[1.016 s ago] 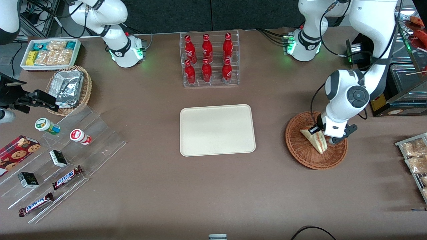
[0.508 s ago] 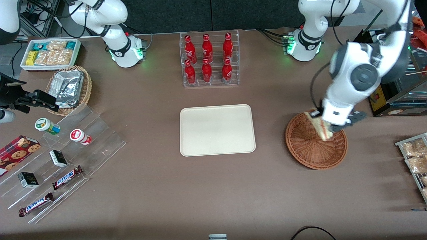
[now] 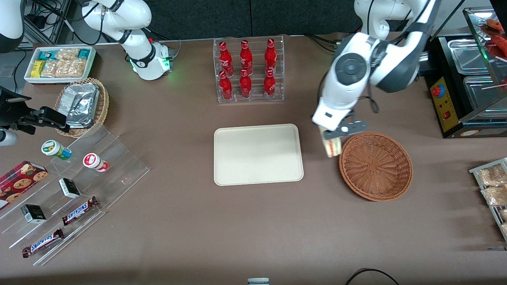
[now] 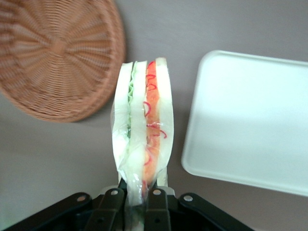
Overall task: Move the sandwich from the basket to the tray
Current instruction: 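Lift the sandwich with the left gripper and carry it over the cream tray, then lower the sandwich upright onto the tray center and open the left gripper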
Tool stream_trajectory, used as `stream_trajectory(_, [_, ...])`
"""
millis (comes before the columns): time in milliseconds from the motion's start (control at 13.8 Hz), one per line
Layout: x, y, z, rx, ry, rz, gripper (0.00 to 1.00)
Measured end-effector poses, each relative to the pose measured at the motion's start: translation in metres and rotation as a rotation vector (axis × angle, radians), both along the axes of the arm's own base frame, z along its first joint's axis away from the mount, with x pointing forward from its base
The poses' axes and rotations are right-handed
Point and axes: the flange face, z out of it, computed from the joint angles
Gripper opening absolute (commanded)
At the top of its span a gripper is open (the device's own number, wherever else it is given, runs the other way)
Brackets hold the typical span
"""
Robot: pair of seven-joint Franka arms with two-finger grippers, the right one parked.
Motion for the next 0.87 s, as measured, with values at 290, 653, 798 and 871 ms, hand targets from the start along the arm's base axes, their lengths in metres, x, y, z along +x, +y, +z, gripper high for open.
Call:
stream_trajectory(290, [-0.002,-0.068,-0.028,-0.045,0.054,-0.048,0.00])
stream_trajectory(653, [-0.002,-0.125,-0.077,-0.081,0.134,-0.100,0.00])
stream_trajectory(798, [0.000,-0.140,-0.090,-0.097,0.121,-0.116,0.00])
stream_trajectory(871, [0.000,-0.145,-0.095,-0.112,0.108,-0.122,0.00])
